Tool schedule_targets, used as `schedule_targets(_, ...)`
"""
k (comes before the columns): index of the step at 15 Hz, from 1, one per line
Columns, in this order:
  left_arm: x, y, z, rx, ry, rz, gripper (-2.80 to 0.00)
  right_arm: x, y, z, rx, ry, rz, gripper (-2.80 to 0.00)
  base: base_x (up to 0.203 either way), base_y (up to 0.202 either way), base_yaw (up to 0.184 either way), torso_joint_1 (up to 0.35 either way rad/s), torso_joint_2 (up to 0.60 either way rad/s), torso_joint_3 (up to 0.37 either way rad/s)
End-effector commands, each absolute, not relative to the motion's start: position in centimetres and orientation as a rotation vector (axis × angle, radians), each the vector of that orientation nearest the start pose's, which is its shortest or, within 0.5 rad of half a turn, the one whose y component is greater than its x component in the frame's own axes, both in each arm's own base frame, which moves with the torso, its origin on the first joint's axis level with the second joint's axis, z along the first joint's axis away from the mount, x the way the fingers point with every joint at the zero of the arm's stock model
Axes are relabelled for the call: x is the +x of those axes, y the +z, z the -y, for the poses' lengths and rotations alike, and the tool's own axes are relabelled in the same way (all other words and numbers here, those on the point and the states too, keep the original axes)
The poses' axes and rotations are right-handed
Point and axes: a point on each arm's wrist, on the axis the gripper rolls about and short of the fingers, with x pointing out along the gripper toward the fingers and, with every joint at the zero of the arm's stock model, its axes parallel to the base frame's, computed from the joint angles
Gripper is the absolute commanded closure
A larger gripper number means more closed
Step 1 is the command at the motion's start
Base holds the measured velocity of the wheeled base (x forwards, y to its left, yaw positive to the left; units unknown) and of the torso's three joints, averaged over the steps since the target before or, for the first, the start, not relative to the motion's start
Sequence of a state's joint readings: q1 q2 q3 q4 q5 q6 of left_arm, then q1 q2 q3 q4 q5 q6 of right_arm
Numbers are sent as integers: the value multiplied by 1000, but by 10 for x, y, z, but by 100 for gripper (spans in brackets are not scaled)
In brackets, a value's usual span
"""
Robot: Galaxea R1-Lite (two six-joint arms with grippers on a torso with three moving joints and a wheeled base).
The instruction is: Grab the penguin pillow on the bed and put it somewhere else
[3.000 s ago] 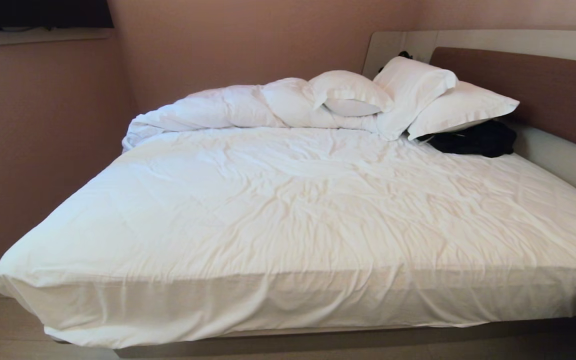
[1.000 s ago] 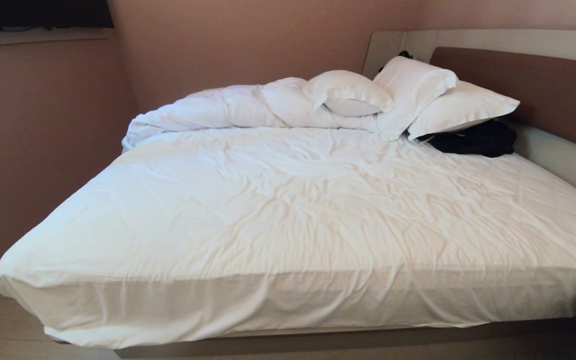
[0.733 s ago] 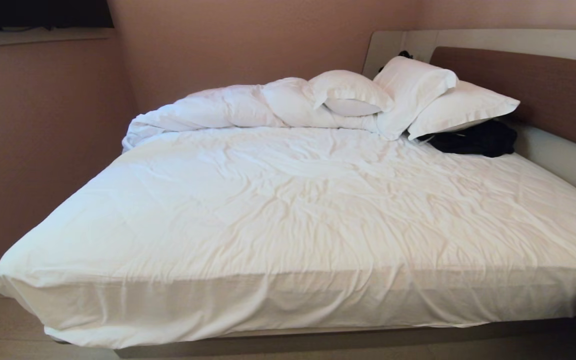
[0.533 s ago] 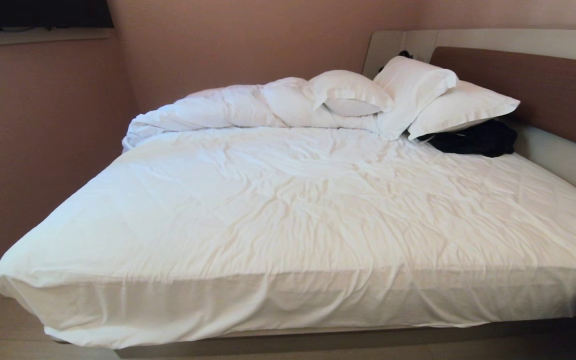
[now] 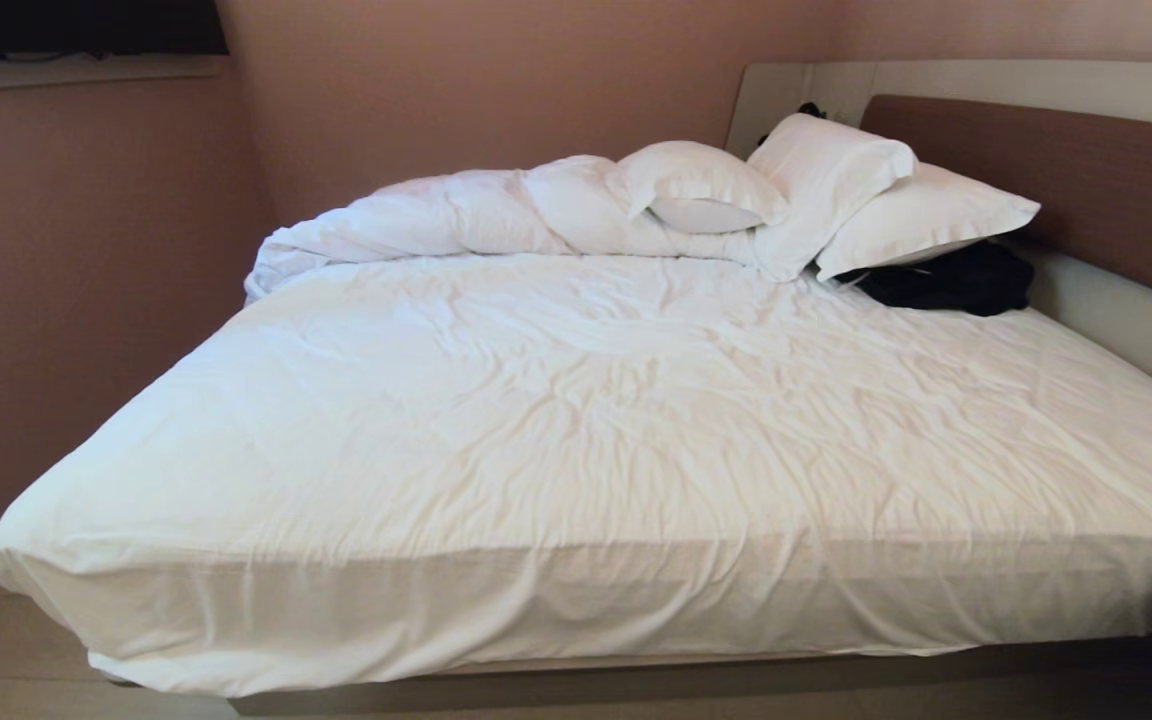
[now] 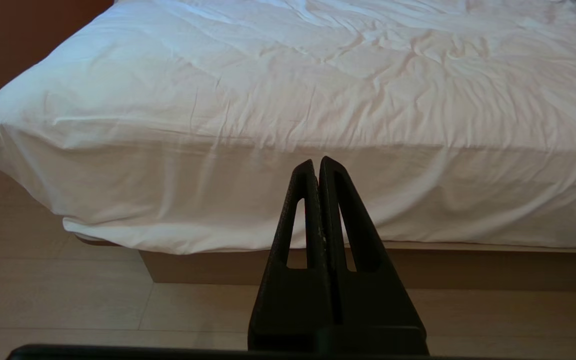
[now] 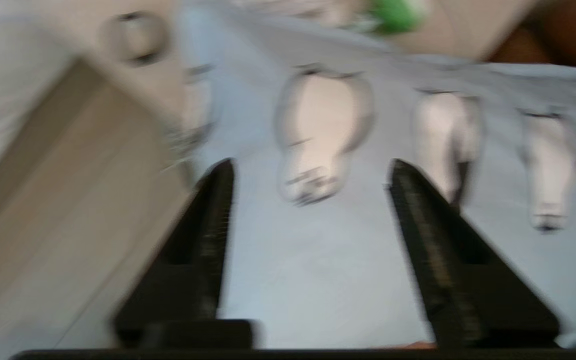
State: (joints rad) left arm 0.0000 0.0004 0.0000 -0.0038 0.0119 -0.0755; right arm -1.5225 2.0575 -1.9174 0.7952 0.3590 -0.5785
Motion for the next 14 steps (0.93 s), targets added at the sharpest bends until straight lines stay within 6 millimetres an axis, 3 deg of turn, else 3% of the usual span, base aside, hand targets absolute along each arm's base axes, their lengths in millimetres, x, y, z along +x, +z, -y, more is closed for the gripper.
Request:
schedule_targets(1, -23, 75, 0, -77, 12, 2, 0, 32, 255, 325, 502, -586, -829, 0, 0, 0, 0, 0, 0, 0)
schedule_targets(6, -23, 75, 0, -77, 12, 2, 0, 74, 279, 268, 586, -401, -879, 0, 0, 0, 0, 0, 0, 0)
schedule_targets(8, -23, 75, 0, -77, 12, 2, 0, 93, 286, 254, 624, -385, -874, 0, 0, 0, 0, 0, 0, 0)
schedule_targets(12, -23, 75, 0, -77, 12, 2, 0, 143, 306, 208, 715, -375, -875, 0, 0, 0, 0, 0, 0, 0)
schedule_targets(14, -23, 75, 0, -77, 12, 2, 0, 154, 314, 186, 741, -401, -882, 0, 0, 0, 0, 0, 0, 0)
